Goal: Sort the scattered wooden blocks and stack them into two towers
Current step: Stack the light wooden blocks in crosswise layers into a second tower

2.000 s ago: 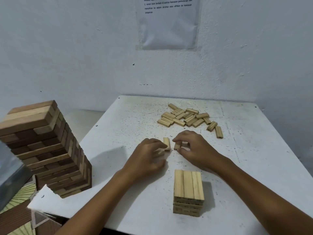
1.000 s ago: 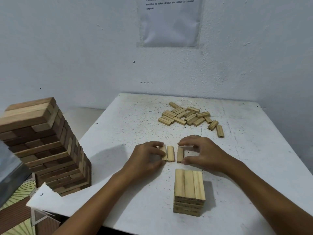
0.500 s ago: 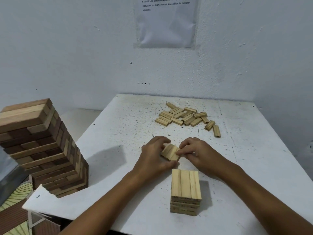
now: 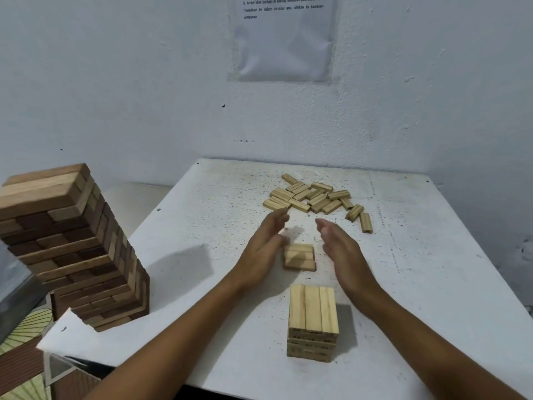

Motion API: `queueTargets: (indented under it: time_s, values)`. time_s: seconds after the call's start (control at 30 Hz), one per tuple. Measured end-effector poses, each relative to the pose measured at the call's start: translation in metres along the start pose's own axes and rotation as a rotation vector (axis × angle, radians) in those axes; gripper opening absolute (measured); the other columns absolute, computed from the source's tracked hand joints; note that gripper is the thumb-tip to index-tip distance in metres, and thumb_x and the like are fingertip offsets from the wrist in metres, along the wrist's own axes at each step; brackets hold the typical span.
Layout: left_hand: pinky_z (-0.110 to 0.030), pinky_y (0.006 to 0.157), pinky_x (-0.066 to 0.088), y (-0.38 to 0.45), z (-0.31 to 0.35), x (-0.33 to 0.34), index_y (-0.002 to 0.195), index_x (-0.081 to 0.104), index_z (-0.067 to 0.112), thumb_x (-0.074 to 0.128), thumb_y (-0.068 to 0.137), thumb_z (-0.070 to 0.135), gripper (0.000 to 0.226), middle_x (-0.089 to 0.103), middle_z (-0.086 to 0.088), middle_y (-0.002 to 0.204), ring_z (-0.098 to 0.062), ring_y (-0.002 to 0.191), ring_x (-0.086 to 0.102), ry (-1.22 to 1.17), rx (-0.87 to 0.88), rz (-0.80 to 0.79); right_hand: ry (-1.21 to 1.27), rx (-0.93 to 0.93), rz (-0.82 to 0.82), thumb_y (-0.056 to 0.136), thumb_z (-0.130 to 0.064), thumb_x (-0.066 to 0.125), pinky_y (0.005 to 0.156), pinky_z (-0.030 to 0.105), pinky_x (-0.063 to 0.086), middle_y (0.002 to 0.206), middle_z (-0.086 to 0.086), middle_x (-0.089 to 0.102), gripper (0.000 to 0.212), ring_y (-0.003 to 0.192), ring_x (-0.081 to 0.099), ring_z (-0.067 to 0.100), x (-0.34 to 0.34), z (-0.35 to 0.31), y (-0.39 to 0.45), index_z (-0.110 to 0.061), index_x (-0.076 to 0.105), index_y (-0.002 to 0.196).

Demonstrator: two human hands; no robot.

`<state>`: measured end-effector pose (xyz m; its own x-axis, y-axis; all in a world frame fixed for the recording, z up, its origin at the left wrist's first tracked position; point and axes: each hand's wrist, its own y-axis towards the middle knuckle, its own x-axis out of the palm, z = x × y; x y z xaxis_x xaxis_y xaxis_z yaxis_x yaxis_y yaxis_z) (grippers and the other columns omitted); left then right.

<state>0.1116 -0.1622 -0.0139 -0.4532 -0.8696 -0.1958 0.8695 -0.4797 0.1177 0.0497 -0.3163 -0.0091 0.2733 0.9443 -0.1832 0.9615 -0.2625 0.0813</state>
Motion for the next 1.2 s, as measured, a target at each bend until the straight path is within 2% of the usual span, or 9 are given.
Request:
queueTargets:
  time_s: [0.07, 0.13, 0.27, 0.4, 0.53, 0.63, 0.8, 0.93, 1.2]
  values:
    - [-0.023, 0.102, 0.037, -0.004, 0.004, 0.008, 0.135, 0.041, 0.047, 0.042, 0.088, 0.039, 0.048, 0.037, 0.013, 0.150, -0.004, 0.136, 0.033, -0.229, -0.060, 0.045, 0.253, 0.078, -0.014, 0.086, -0.055, 0.035, 0.119, 0.035, 0.023, 0.154, -0.005, 0.034, 0.064, 0.142, 0.030, 0.010, 0.005, -0.002, 0.000, -0.029, 0.037, 0.145]
    - [-0.019, 0.103, 0.030, -0.006, 0.006, 0.014, 0.140, 0.034, 0.043, 0.037, 0.087, 0.044, 0.053, 0.029, 0.009, 0.156, -0.007, 0.142, 0.025, -0.339, -0.068, 0.071, 0.384, 0.104, -0.017, 0.081, -0.060, 0.028, 0.120, 0.035, 0.016, 0.159, -0.005, 0.022, 0.075, 0.147, 0.019, 0.012, 0.009, -0.006, 0.000, -0.030, 0.028, 0.150]
    - [-0.025, 0.112, 0.019, -0.008, 0.009, 0.025, 0.134, 0.031, 0.049, 0.035, 0.085, 0.049, 0.049, 0.021, 0.010, 0.159, -0.007, 0.146, 0.017, -0.385, -0.061, 0.093, 0.433, 0.105, -0.009, 0.085, -0.067, 0.026, 0.118, 0.032, 0.013, 0.162, -0.008, 0.013, 0.074, 0.148, 0.011, 0.008, 0.017, -0.009, -0.001, -0.035, 0.019, 0.152]
    - [-0.023, 0.112, 0.018, -0.008, 0.012, 0.030, 0.136, 0.030, 0.044, 0.032, 0.102, 0.035, 0.035, 0.019, 0.008, 0.159, -0.007, 0.147, 0.014, -0.406, -0.060, 0.118, 0.437, 0.102, -0.006, 0.087, -0.071, 0.030, 0.120, 0.030, 0.010, 0.161, -0.013, 0.010, 0.076, 0.147, 0.008, 0.003, 0.023, -0.010, -0.002, -0.037, 0.015, 0.153]
    - [-0.022, 0.112, 0.019, -0.010, 0.014, 0.034, 0.134, 0.036, 0.043, 0.039, 0.091, 0.044, 0.043, 0.024, 0.009, 0.156, -0.004, 0.144, 0.018, -0.431, -0.060, 0.132, 0.440, 0.082, 0.002, 0.088, -0.072, 0.033, 0.119, 0.029, 0.008, 0.159, -0.017, 0.008, 0.077, 0.140, 0.011, -0.006, 0.027, -0.008, -0.003, -0.038, 0.012, 0.153]
    - [-0.022, 0.108, 0.023, -0.012, 0.012, 0.035, 0.132, 0.038, 0.046, 0.041, 0.090, 0.046, 0.043, 0.027, 0.010, 0.156, -0.003, 0.140, 0.024, -0.431, -0.080, 0.135, 0.428, 0.085, 0.016, 0.089, -0.058, 0.040, 0.118, 0.029, 0.013, 0.161, -0.013, 0.011, 0.072, 0.140, 0.014, -0.002, 0.026, -0.005, -0.003, -0.037, 0.015, 0.153]
    - [-0.027, 0.108, 0.035, -0.010, 0.006, 0.004, 0.138, 0.045, 0.030, 0.060, 0.075, 0.031, 0.065, 0.049, 0.010, 0.140, 0.001, 0.126, 0.043, 0.143, 0.017, 0.059, -0.003, -0.005, -0.016, 0.089, -0.001, 0.060, 0.114, 0.039, 0.033, 0.147, 0.000, 0.043, 0.067, 0.138, 0.036, 0.014, 0.003, -0.003, 0.002, -0.030, 0.036, 0.145]
    - [-0.023, 0.095, 0.040, -0.005, -0.001, -0.022, 0.141, 0.040, 0.035, 0.071, 0.063, 0.037, 0.084, 0.053, 0.009, 0.132, -0.007, 0.122, 0.048, 0.518, 0.027, -0.106, -0.425, -0.057, -0.245, 0.080, -0.015, 0.073, 0.100, 0.028, 0.040, 0.137, -0.007, 0.051, 0.087, 0.129, 0.043, 0.009, -0.026, 0.000, 0.007, -0.041, 0.026, 0.148]
    - [-0.025, 0.096, 0.042, 0.003, -0.007, -0.029, 0.139, 0.042, 0.035, 0.076, 0.064, 0.041, 0.082, 0.059, 0.019, 0.118, -0.004, 0.116, 0.053, 0.545, 0.041, -0.146, -0.529, -0.076, -0.313, 0.073, -0.027, 0.081, 0.102, 0.033, 0.045, 0.130, -0.008, 0.053, 0.106, 0.124, 0.046, 0.006, -0.032, 0.005, 0.013, -0.045, 0.012, 0.151]
